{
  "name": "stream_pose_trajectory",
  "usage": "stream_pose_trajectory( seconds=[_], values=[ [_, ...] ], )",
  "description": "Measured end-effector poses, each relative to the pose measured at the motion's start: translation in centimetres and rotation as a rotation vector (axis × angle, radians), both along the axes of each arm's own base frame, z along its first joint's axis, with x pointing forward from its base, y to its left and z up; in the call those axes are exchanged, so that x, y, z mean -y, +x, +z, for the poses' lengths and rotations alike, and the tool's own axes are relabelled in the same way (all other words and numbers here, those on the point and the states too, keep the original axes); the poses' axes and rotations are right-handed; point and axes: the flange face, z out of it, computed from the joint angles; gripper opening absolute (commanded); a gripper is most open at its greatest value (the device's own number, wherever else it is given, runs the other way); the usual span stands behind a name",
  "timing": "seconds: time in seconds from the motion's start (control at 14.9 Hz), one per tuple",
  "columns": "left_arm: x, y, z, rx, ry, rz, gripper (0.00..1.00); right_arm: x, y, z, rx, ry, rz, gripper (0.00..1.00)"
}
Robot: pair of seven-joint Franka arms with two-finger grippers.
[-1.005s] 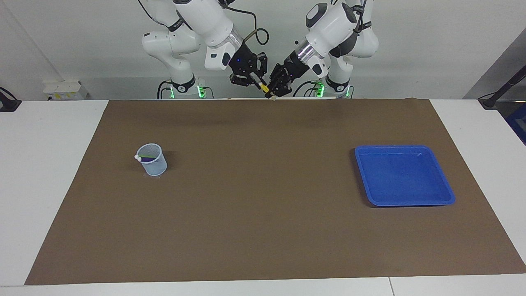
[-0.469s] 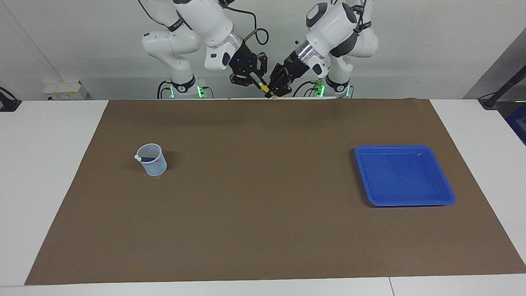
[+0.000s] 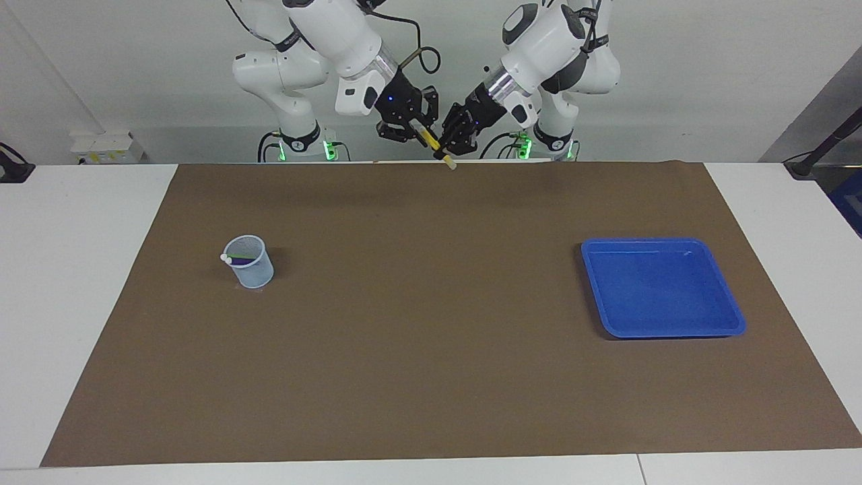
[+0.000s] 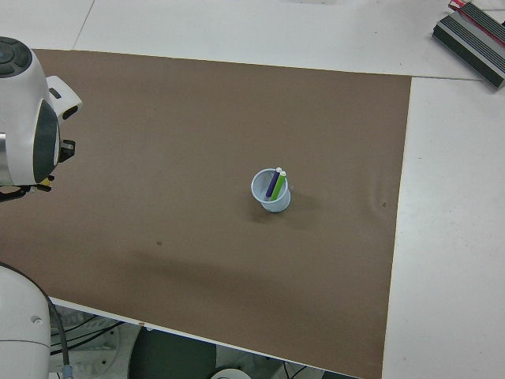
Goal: Right arm passes pens to left for tray arrangement
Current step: 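Close the left gripper on the yellow pen and open the right gripper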
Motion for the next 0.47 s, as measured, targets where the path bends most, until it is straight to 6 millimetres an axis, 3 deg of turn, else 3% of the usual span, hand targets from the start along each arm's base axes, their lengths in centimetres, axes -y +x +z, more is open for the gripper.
stream_pose_trajectory(
  seconds=[0.47],
  values=[
    [0.43, -0.70, 0.50, 0.004, 0.000, -0.020, 0.00, 0.61, 0.60, -0.24, -0.003, 0.001, -0.016, 1.00]
  ],
)
